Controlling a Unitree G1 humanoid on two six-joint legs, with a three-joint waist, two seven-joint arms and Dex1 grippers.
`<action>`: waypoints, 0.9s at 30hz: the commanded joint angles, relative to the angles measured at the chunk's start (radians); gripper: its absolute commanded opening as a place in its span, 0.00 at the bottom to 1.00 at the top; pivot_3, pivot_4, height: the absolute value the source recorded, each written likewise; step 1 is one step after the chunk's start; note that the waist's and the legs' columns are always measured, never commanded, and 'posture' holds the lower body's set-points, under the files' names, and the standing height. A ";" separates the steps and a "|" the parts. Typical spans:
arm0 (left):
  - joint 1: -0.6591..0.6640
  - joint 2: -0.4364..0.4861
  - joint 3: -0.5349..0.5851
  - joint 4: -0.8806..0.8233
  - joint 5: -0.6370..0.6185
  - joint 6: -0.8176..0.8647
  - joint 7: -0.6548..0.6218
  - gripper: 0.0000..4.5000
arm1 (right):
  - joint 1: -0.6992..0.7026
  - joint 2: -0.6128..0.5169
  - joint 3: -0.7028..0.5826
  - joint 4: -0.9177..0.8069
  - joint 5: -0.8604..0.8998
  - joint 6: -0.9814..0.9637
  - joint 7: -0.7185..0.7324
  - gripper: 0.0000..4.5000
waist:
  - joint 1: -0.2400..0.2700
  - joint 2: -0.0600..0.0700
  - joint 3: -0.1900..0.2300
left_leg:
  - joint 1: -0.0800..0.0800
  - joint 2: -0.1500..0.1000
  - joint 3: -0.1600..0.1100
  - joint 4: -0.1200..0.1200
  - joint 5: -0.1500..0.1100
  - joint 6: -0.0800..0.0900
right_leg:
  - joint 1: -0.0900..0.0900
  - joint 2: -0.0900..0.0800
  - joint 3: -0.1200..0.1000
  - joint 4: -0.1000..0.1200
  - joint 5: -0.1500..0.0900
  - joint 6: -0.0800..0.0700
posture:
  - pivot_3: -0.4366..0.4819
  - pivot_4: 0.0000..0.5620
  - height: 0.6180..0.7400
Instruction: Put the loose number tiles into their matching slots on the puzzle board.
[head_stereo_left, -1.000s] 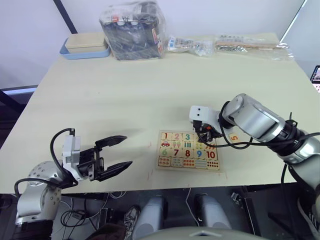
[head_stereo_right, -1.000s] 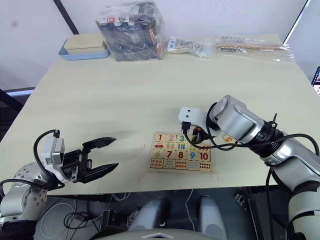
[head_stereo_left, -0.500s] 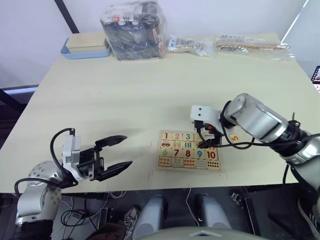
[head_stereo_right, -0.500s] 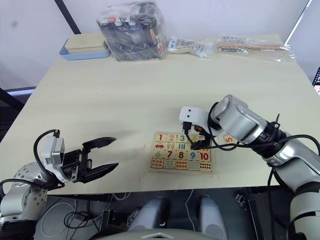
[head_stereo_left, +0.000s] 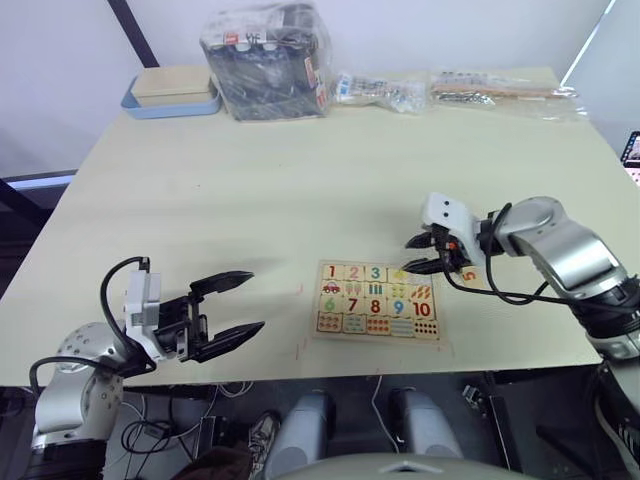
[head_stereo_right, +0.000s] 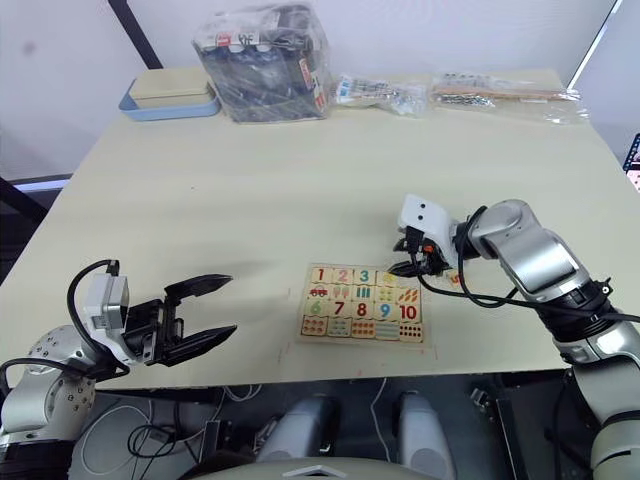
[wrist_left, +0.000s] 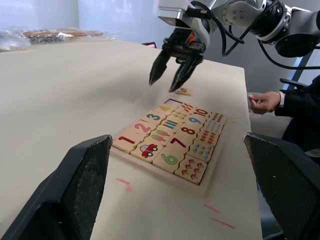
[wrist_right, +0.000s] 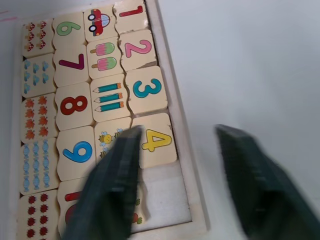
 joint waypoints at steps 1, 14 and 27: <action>-0.016 0.004 0.007 0.004 0.000 -0.014 -0.011 1.00 | 0.013 -0.002 -0.030 0.003 -0.008 -0.031 -0.003 0.22 | 0.000 0.000 0.000 | 0.000 0.000 0.000 0.000 0.000 0.000 | 0.000 0.000 0.000 0.000 0.000 0.000 | 0.48 0.27 1.00; -0.025 -0.003 0.005 0.002 0.005 -0.010 -0.008 1.00 | 0.031 -0.010 0.007 0.023 -0.078 -0.059 0.012 0.01 | 0.000 0.000 0.000 | 0.000 0.000 0.001 0.000 0.000 -0.001 | 0.000 0.000 0.000 0.000 0.000 0.000 | 0.48 0.27 1.00; -0.022 0.002 0.009 -0.006 0.004 -0.003 -0.005 1.00 | 0.020 0.038 0.030 0.062 -0.122 -0.059 -0.004 0.01 | 0.000 0.000 0.000 | 0.000 0.000 0.001 0.000 0.001 -0.002 | 0.000 0.000 0.000 0.000 0.000 0.000 | 0.48 0.27 1.00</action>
